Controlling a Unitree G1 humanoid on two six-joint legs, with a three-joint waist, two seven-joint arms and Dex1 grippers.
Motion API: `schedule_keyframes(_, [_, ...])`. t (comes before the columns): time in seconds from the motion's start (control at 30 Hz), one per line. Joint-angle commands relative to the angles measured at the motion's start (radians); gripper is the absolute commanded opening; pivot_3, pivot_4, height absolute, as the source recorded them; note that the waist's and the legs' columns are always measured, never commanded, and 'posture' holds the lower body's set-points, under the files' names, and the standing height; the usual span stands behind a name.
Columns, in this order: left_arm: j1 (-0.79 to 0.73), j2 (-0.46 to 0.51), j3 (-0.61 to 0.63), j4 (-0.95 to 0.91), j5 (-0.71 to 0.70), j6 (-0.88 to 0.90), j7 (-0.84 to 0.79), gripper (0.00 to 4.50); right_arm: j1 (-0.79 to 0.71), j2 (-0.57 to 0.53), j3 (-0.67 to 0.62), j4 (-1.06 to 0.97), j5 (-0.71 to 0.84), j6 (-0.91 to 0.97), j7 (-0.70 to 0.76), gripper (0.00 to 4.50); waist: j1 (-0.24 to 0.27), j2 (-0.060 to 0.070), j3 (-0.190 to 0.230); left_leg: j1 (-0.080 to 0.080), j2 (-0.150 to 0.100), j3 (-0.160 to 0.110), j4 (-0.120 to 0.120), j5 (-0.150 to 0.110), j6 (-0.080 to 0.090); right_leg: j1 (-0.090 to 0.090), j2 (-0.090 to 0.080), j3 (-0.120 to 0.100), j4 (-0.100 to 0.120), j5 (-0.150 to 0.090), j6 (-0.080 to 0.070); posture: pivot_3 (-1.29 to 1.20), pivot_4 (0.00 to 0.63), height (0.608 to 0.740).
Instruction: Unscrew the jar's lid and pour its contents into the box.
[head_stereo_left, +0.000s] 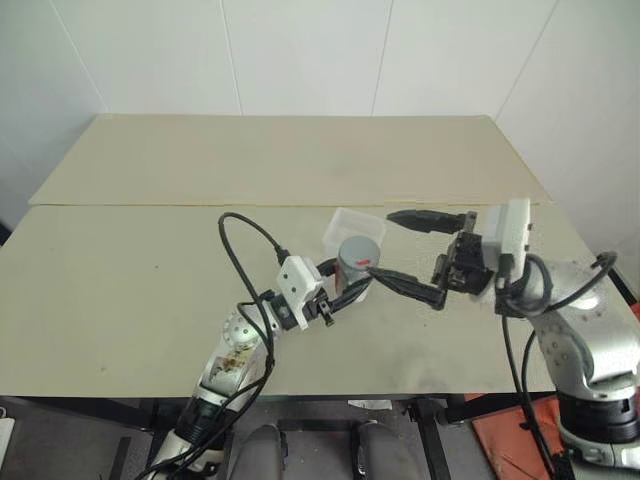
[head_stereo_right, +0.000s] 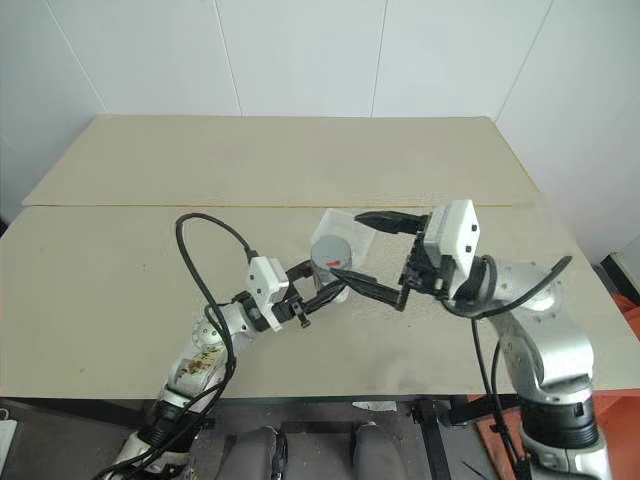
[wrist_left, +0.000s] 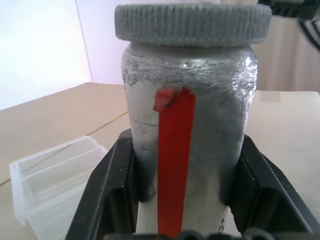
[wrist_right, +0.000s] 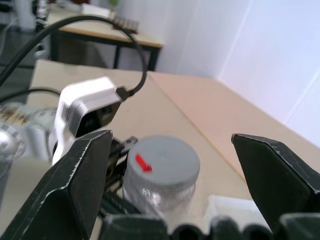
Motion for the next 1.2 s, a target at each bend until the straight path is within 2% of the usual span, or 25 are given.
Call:
schedule_keyframes(0.03, [-0.025, -0.016, 0.007, 0.009, 0.025, -0.052, 0.031, 1.95, 0.013, 0.050, 0.039, -0.131, -0.040, 0.097, -0.207, 4.46, 0.000, 0.000, 0.000, 0.000, 0.000, 0.000, 0.000, 0.000, 0.000, 0.000, 0.000, 0.000, 0.000, 0.000, 0.000, 0.00, 0.150, 0.740])
schedule_keyframes(0.17, [-0.026, -0.033, 0.007, 0.021, 0.044, -0.076, 0.058, 1.95, 0.025, 0.114, 0.158, -0.184, -0.150, 0.155, -0.366, 4.46, -0.001, 0.000, 0.000, -0.001, 0.000, 0.000, 0.000, 0.000, 0.000, -0.001, 0.000, 0.000, -0.001, 0.000, 0.000, 0.00, 0.150, 0.740])
schedule_keyframes(0.3, [-0.021, -0.043, 0.003, 0.019, 0.051, -0.080, 0.068, 1.95, 0.044, 0.139, 0.245, -0.180, -0.250, 0.144, -0.439, 4.46, -0.001, 0.000, 0.000, -0.002, 0.000, 0.000, 0.000, 0.000, 0.000, -0.001, 0.000, 0.000, -0.001, 0.000, 0.000, 0.00, 0.150, 0.740])
schedule_keyframes(0.47, [-0.013, -0.041, 0.002, 0.010, 0.051, -0.080, 0.069, 1.95, 0.047, 0.184, 0.243, -0.155, -0.278, 0.132, -0.478, 4.46, -0.001, 0.000, 0.000, -0.002, 0.000, 0.000, 0.000, 0.000, 0.000, -0.001, 0.000, 0.000, -0.002, 0.000, 0.000, 0.00, 0.150, 0.740])
schedule_keyframes(0.8, [-0.001, -0.033, 0.002, 0.007, 0.050, -0.080, 0.069, 1.95, 0.061, 0.187, 0.242, -0.145, -0.300, 0.116, -0.470, 4.46, -0.002, 0.000, 0.000, -0.002, 0.000, 0.000, 0.000, 0.000, 0.000, -0.001, 0.001, 0.000, -0.002, 0.000, 0.000, 0.00, 0.150, 0.740])
schedule_keyframes(0.9, [0.001, -0.034, -0.002, 0.005, 0.050, -0.080, 0.068, 1.95, 0.069, 0.189, 0.242, -0.147, -0.303, 0.108, -0.464, 3.91, -0.002, 0.000, 0.000, -0.002, 0.000, 0.000, 0.000, 0.000, 0.000, -0.001, 0.001, 0.000, -0.002, 0.000, 0.000, 0.00, 0.150, 0.740])
schedule_keyframes(1.0, [0.002, -0.035, -0.003, 0.009, 0.051, -0.081, 0.067, 1.95, 0.078, 0.189, 0.238, -0.149, -0.303, 0.103, -0.460, 2.94, -0.002, 0.000, 0.000, -0.002, 0.000, 0.000, 0.000, 0.000, 0.000, -0.001, 0.001, 0.000, -0.002, 0.000, 0.000, 0.00, 0.150, 0.740])
schedule_keyframes(1.03, [0.003, -0.034, -0.004, 0.009, 0.051, -0.081, 0.067, 1.95, 0.080, 0.189, 0.236, -0.149, -0.303, 0.102, -0.460, 2.80, -0.002, 0.000, 0.000, -0.002, 0.000, 0.000, 0.000, 0.000, 0.000, -0.001, 0.001, 0.000, -0.002, 0.000, 0.000, 0.00, 0.150, 0.740])
schedule_keyframes(1.2, [0.007, -0.026, -0.005, 0.001, 0.040, -0.083, 0.050, 1.95, 0.079, 0.176, 0.219, -0.142, -0.264, 0.097, -0.414, 2.80, -0.002, 0.000, 0.000, -0.002, 0.000, 0.000, 0.000, 0.000, 0.000, -0.001, 0.001, 0.000, -0.002, 0.000, 0.000, 0.00, 0.150, 0.740])
